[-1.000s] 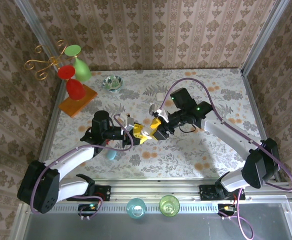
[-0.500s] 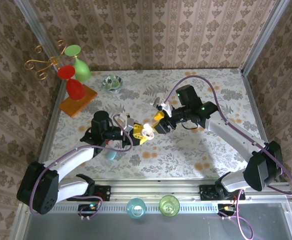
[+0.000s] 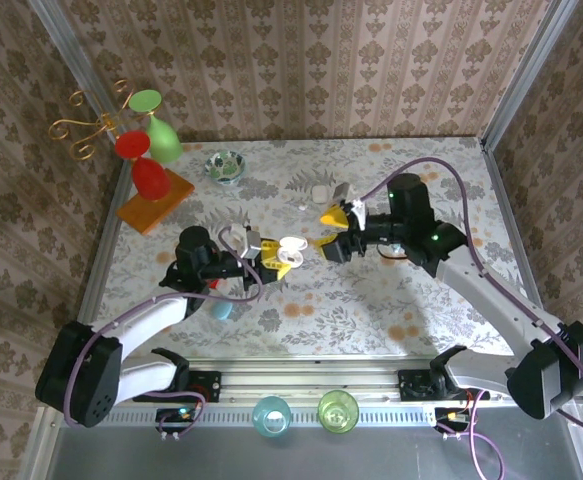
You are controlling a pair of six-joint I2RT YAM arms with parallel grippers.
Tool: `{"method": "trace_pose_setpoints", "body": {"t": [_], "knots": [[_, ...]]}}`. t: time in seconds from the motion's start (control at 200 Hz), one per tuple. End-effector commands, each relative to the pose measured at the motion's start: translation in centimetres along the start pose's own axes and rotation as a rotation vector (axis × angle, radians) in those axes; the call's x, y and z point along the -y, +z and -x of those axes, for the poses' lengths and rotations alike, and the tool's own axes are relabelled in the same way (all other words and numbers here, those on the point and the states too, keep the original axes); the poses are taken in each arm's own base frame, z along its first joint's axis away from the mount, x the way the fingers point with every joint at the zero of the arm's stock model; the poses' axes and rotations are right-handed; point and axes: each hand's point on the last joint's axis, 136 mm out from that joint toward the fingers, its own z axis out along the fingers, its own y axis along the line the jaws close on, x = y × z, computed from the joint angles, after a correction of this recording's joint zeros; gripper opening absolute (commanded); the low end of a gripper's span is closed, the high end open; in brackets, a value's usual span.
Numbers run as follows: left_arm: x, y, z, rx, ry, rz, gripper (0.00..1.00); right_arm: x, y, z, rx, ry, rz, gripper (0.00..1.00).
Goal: Insert wireless bluetooth earbuds into charging case
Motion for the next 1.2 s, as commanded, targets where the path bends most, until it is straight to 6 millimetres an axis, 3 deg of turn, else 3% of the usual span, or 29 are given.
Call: {"method": "trace_pose_setpoints", "body": {"t": [0.0,0.12,0.19,0.21,0.345,0.475,0.67,0.81,0.93,1.195], "knots": [[-0.6,-0.3,1.5,0.059,0.040,0.032,0.15,3.9,-1.0,2.5,0.133,0.109,-0.166,0.72],[-0.7,-0.4,1.6,0.060,0.041,0.032,0.15,12.1,-2.4,-0.2,0.078,0.353,-0.528,0.71],[-0.6,-0.4,1.5,0.058,0.042,0.030,0.15,16.0,-3.2,-2.6,0.017,0.487,-0.671,0.70],[-0.6,-0.4,1.5,0.059,0.042,0.031,0.15,17.4,-3.1,-4.1,-0.023,0.532,-0.712,0.70],[-0.6,-0.4,1.4,0.055,0.040,0.032,0.15,22.7,-4.0,-9.3,-0.196,0.647,-0.973,0.72],[-0.5,-0.4,1.2,0.047,0.040,0.032,0.15,26.4,-3.5,-12.3,-0.290,0.685,-1.095,0.66],[-0.4,-0.5,0.8,0.036,0.037,0.037,0.15,30.4,-1.9,-16.2,-0.424,0.725,-1.191,0.56],[-0.4,-0.6,0.5,0.033,0.033,0.039,0.15,32.6,-0.8,-17.5,-0.468,0.741,-1.230,0.49],[-0.3,-0.6,0.4,0.032,0.035,0.039,0.15,33.3,-0.3,-19.2,-0.522,0.757,-1.239,0.46],[-0.3,-0.6,0.1,0.029,0.033,0.041,0.15,34.7,1.3,-20.1,-0.554,0.766,-1.223,0.41]]}}
